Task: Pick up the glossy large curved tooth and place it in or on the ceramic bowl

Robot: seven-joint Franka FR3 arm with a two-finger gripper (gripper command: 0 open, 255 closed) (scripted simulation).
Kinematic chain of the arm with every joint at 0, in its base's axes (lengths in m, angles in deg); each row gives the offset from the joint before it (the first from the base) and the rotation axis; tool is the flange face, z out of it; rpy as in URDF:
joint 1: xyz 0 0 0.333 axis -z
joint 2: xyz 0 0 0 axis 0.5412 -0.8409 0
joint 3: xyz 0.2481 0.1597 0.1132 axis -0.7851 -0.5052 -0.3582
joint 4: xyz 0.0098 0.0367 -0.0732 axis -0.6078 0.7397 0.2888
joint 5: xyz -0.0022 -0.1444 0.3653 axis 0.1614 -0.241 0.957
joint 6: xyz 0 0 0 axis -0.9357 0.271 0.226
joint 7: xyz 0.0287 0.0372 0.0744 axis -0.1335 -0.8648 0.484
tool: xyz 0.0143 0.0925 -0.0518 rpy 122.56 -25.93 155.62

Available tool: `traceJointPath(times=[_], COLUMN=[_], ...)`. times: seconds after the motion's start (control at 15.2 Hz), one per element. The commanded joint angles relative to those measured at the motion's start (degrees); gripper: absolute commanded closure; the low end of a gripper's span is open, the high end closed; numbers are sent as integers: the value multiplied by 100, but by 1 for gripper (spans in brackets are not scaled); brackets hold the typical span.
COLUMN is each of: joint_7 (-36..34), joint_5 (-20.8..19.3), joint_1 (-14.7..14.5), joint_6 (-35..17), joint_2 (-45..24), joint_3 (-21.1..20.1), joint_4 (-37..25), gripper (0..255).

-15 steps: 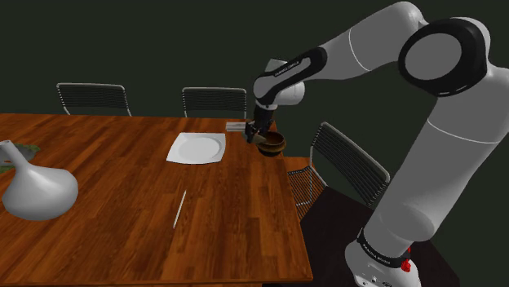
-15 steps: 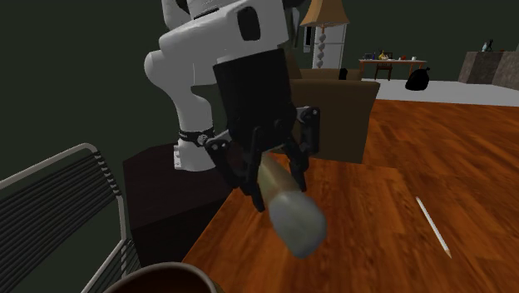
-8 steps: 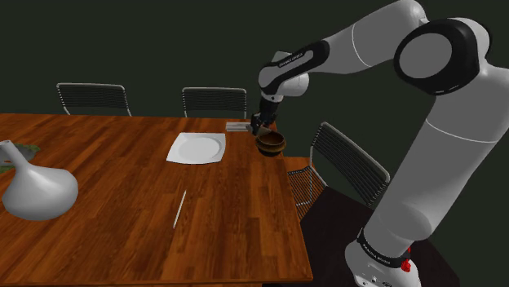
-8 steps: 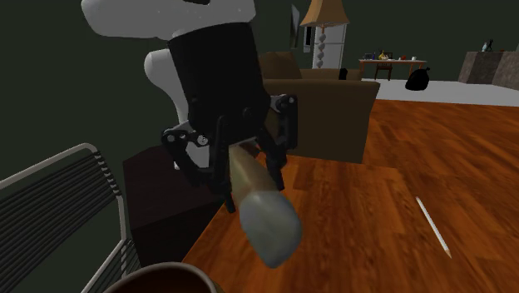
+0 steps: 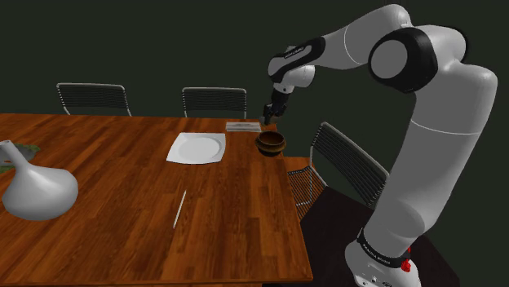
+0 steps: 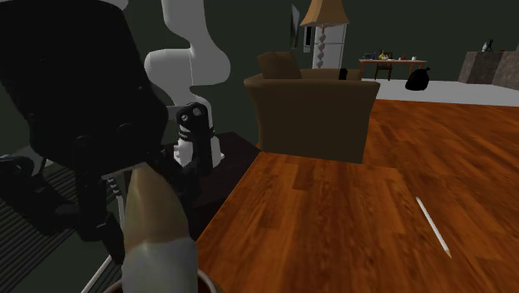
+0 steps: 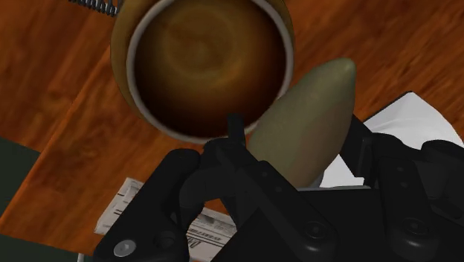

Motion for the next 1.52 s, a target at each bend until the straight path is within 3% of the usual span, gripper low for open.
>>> traceJointPath(times=[0.0,0.92,1.45], joint_7=[238,641,641], joint_5=[72,450,450], joint_1=[153,205,205], joint_6=[158,-731,-731], joint_2=[-241,-795,-795], joint_3=[81,-32,-32], joint_4=[-330,69,69], gripper=[255,255,255])
